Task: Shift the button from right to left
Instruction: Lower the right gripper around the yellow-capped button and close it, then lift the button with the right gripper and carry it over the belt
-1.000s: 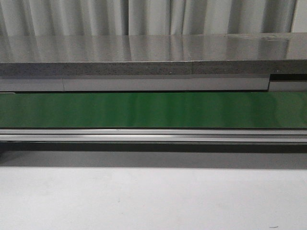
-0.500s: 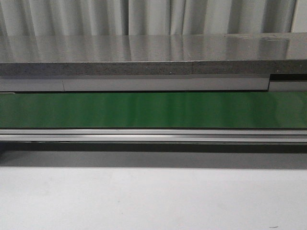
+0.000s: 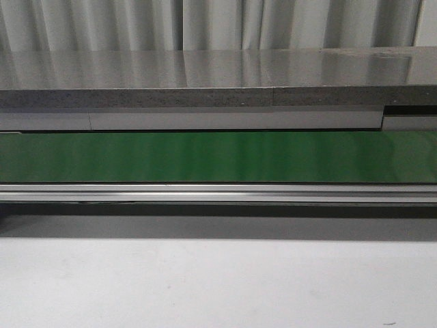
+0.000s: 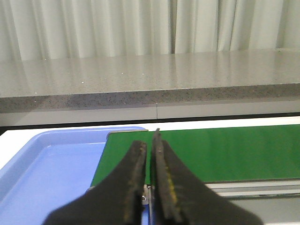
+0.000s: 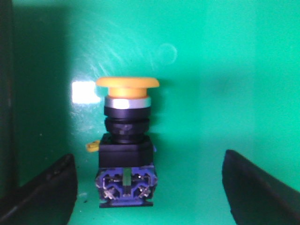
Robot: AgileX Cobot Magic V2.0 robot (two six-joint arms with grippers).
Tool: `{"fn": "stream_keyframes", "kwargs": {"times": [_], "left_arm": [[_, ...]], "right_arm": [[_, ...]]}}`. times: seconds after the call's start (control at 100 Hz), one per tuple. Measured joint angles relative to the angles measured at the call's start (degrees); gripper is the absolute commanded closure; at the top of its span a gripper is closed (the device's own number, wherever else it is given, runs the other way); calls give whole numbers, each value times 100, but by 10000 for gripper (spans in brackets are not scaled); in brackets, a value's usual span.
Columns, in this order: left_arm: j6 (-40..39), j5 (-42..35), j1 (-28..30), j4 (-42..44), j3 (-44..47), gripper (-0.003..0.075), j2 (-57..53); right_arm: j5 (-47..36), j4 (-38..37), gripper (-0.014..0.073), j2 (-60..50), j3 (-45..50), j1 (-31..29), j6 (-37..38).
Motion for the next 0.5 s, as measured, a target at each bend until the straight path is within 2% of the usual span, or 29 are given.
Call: {"fn": "stream_keyframes", "kwargs": {"times": [0.28,0.5], "left_arm": [[0,0,0,0,0,715,0],[0,0,0,0,0,715,0]], "right_arm": [[-12,0,11,325,0,0,-33],[-43,0,180,484,-20,0,-42]]}}
